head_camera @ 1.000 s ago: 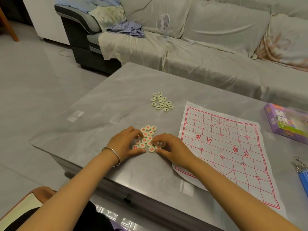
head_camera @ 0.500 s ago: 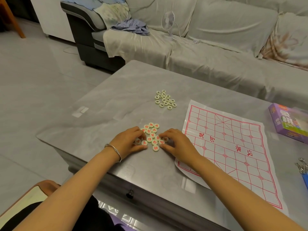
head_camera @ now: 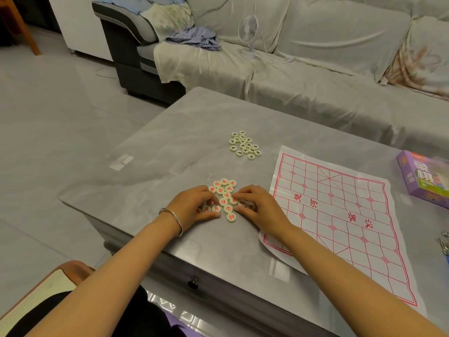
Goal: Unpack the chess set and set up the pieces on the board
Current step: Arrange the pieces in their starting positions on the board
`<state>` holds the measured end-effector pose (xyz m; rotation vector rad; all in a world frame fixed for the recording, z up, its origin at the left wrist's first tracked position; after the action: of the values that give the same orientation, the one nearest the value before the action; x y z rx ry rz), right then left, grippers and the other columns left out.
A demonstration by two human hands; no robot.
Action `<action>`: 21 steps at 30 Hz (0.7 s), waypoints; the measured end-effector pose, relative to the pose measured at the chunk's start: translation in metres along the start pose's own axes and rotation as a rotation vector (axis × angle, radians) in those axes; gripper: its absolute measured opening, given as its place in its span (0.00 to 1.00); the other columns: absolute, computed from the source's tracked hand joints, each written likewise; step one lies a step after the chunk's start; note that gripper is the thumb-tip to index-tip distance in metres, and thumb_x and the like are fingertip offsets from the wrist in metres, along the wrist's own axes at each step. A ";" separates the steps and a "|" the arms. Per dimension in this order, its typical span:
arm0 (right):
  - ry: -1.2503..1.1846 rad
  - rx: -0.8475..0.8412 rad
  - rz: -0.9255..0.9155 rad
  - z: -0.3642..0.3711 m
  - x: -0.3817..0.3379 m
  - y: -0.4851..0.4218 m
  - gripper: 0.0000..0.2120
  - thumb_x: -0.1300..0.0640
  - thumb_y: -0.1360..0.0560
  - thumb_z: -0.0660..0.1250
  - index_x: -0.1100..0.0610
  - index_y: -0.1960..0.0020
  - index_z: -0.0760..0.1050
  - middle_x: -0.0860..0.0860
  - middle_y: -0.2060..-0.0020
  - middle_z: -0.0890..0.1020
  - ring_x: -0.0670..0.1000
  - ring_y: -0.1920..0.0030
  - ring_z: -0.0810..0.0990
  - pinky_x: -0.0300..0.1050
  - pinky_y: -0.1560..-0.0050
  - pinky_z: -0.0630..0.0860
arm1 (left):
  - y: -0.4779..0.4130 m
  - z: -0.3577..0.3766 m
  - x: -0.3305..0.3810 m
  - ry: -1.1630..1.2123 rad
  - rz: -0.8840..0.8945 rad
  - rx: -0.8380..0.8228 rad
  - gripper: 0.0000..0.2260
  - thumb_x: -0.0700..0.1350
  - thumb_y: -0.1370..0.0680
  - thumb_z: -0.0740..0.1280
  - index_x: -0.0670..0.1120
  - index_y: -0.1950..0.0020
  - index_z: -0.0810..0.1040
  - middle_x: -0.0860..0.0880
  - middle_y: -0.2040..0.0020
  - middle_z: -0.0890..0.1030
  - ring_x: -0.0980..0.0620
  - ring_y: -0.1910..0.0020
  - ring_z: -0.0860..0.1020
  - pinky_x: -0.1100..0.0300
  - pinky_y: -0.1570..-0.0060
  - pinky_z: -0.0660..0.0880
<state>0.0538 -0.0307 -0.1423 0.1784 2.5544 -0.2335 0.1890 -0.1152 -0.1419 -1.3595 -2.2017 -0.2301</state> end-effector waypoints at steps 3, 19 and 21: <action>0.020 0.028 -0.037 0.004 -0.002 0.001 0.16 0.49 0.25 0.65 0.52 0.38 0.76 0.48 0.45 0.76 0.45 0.46 0.72 0.39 0.47 0.73 | -0.003 0.000 -0.001 -0.012 0.000 0.004 0.14 0.54 0.30 0.71 0.48 0.48 0.79 0.56 0.58 0.72 0.56 0.61 0.72 0.76 0.62 0.64; 0.367 -0.174 -0.031 0.004 -0.012 -0.010 0.19 0.42 0.22 0.55 0.56 0.42 0.67 0.52 0.51 0.77 0.48 0.60 0.72 0.42 0.57 0.73 | -0.003 -0.007 -0.001 0.063 0.001 0.083 0.13 0.52 0.31 0.73 0.46 0.51 0.80 0.56 0.62 0.71 0.63 0.66 0.69 0.75 0.63 0.65; 0.354 -0.184 -0.026 0.005 -0.012 -0.011 0.19 0.42 0.22 0.55 0.56 0.42 0.67 0.52 0.51 0.76 0.47 0.60 0.71 0.40 0.59 0.70 | -0.004 -0.009 -0.004 0.072 -0.014 0.100 0.13 0.52 0.31 0.73 0.46 0.51 0.80 0.56 0.62 0.71 0.62 0.66 0.69 0.76 0.63 0.65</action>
<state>0.0648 -0.0434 -0.1387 0.1246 2.9124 0.0289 0.1898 -0.1236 -0.1358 -1.2631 -2.1342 -0.1693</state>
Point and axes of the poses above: each hand's wrist, its own y-axis away from the middle knuckle, its own z-axis out of the palm, x = y × z, the point moved 7 cm from there along -y, towards the middle knuckle
